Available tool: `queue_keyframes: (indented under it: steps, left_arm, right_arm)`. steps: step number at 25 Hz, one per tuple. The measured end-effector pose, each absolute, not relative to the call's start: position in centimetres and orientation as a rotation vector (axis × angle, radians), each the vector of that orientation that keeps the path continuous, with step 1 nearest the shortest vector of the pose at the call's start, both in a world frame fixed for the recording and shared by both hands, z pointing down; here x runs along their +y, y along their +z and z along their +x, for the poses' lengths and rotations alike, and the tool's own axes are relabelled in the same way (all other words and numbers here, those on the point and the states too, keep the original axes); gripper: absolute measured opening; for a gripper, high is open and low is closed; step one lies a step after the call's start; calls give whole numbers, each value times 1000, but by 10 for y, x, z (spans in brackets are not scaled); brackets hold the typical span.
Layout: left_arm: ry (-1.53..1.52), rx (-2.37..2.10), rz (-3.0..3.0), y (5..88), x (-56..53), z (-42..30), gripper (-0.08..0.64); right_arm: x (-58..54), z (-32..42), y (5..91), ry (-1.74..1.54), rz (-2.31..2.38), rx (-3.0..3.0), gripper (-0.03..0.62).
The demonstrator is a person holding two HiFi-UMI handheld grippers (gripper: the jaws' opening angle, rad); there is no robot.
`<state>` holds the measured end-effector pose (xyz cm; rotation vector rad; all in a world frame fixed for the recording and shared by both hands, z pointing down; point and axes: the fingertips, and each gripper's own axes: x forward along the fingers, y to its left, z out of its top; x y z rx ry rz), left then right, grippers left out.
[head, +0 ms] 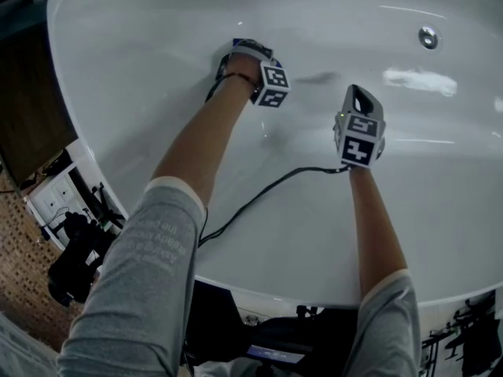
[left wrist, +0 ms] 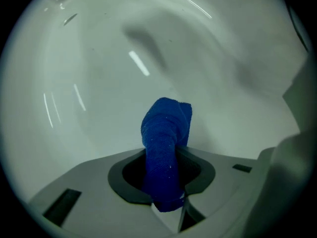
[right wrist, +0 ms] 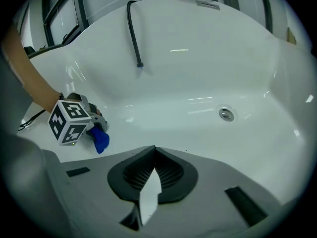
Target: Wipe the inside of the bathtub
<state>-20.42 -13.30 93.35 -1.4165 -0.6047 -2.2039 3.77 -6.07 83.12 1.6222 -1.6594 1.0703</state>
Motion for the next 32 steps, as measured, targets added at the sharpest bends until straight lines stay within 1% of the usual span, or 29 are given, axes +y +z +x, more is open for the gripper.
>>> queue_keyframes:
  steps: [5,8,14,32]
  left_arm:
    - [-2288,-707,-1356,926,-125,-231,118]
    - [-2350,-700,-1380,916,-119,-242,118]
    - [-2362,-662,-1411,887,-111,-250,118]
    - [-2432,-489,-1441,691,-112,-320,118]
  right_arm:
    - [-63,27,825,1092,1625,-1663,9]
    - [-69,12,811,1092,1613,-1699,9]
    - [-82,-13,780,1060,1585,-1769,9]
    - [-93,-86,591,956,1487,-1948,9]
